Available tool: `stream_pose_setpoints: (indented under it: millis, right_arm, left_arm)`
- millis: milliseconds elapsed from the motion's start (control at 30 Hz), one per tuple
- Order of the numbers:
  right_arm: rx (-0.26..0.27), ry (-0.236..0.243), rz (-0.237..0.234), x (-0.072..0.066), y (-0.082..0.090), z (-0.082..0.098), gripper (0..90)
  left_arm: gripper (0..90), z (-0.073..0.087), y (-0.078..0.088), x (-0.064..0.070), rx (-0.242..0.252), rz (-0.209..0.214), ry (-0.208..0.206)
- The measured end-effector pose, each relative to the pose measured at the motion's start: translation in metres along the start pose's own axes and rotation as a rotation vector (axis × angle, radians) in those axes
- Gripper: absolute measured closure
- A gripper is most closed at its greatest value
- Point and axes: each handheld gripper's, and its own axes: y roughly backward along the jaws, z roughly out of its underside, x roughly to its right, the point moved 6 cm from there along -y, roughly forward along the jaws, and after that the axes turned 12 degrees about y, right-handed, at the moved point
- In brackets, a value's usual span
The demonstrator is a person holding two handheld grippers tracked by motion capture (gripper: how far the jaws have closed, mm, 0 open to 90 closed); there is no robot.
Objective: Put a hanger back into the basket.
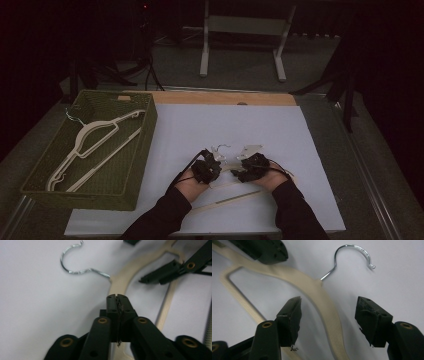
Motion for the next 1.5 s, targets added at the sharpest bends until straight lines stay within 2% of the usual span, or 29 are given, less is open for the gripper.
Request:
stream_pose_setpoints:
  millis: [33,100,233,267,300,367,433,567,633,733,767,900,933,1033,1200,1333,1500]
  right_arm:
    - [0.022,-0.016,-0.007,0.0,0.001,-0.001,37.5]
    - [0.011,-0.015,0.005,0.001,0.003,0.001,37.5]
    - [0.024,-0.039,0.015,0.006,0.008,0.006,37.6]
    - [0.03,-0.052,0.018,0.007,0.01,0.008,37.8]
    - [0.03,-0.052,0.018,0.007,0.01,0.008,37.8]
    - [0.036,-0.051,0.025,0.007,0.013,0.01,37.9]
    - [0.048,-0.061,0.025,0.006,0.014,0.011,37.8]
    - [0.061,-0.068,0.023,0.006,0.014,0.011,37.6]
    - [0.067,-0.068,0.025,0.006,0.015,0.011,37.6]
    - [0.074,-0.078,0.024,0.006,0.017,0.011,37.6]
    - [0.078,-0.076,0.024,0.007,0.018,0.01,37.6]
    - [0.085,-0.087,0.024,0.007,0.019,0.011,37.7]
    - [0.084,-0.086,0.02,0.006,0.018,0.011,37.7]
    - [0.085,-0.069,0.008,0.004,0.017,0.01,37.6]
    - [0.08,-0.047,-0.004,0.0,0.016,0.008,37.2]
    - [0.072,-0.026,-0.004,0.0,0.014,0.007,37.0]
    - [0.022,-0.001,0.009,0.001,0.006,0.005,37.1]
  left_arm:
    - [73.7,0.002,-0.003,-0.001,-0.02,0.006,0.01]
    - [65.3,0.005,-0.004,-0.001,-0.029,0.01,0.013]
    - [57.8,0.008,0.001,-0.002,-0.05,-0.007,0.001]
    - [56.1,0.012,0.011,-0.003,-0.047,0.012,0.003]
    - [55.9,0.012,0.011,-0.003,-0.047,0.012,0.003]
    - [55.9,0.021,0.024,-0.006,-0.031,0.012,-0.01]
    - [55.3,0.029,0.031,-0.011,-0.044,0.025,0.003]
    - [55.3,0.043,0.035,-0.022,-0.071,0.012,-0.009]
    - [57.2,0.049,0.033,-0.026,-0.089,0.007,-0.033]
    - [59.1,0.05,0.033,-0.026,-0.081,0.009,-0.038]
    - [59.1,0.051,0.033,-0.023,-0.085,-0.001,-0.06]
    - [77.6,0.052,0.033,-0.012,-0.082,-0.027,-0.141]
    - [78.8,0.052,0.033,-0.011,-0.085,-0.033,-0.14]
    - [79.7,0.051,0.033,-0.013,-0.091,-0.012,-0.124]
    - [80.0,0.051,0.035,-0.012,-0.061,-0.015,-0.126]
    - [80.0,0.043,0.047,-0.008,-0.009,-0.036,-0.148]
    - [80.1,0.041,0.051,-0.002,-0.006,-0.067,-0.191]
